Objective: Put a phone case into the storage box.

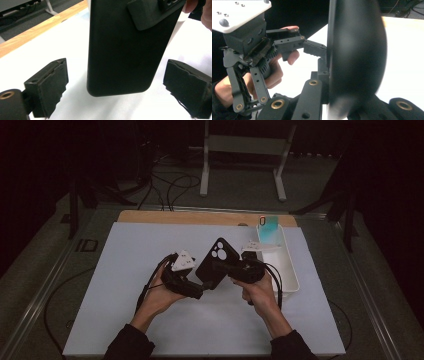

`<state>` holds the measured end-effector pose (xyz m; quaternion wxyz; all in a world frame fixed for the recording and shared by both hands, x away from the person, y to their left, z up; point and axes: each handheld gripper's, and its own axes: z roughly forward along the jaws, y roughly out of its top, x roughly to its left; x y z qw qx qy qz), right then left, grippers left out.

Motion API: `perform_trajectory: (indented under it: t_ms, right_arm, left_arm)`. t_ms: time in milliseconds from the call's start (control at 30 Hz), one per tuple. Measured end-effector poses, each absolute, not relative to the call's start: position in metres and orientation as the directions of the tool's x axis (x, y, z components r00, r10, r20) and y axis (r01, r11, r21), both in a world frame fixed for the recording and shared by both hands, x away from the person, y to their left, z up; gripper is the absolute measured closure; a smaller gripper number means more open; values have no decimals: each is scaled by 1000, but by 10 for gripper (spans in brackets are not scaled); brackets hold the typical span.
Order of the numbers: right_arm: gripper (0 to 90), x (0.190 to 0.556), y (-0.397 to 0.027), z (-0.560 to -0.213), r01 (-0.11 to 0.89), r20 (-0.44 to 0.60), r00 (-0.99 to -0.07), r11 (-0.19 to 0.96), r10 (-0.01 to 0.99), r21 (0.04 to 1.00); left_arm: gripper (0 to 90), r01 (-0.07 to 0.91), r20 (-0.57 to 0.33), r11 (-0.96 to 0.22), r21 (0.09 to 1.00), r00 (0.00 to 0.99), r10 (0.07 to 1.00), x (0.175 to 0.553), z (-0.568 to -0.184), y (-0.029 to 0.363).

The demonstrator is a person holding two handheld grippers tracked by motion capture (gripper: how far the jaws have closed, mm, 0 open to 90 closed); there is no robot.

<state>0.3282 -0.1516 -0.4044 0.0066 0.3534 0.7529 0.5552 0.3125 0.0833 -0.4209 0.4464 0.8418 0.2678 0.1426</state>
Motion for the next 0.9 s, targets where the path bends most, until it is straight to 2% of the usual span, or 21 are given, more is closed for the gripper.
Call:
perform_trajectory:
  t_ms: [233, 900]
  right_arm:
    - [869, 326, -151, -402, 510, 365, -765, 152, 531, 847]
    - [869, 320, -150, -395, 465, 324, -807, 194, 494, 864]
  left_arm:
    - [26, 332, -18, -444, 832, 816, 578, 312, -419, 91]
    - [22, 354, -75, -420, 836, 832, 550, 312, -423, 103]
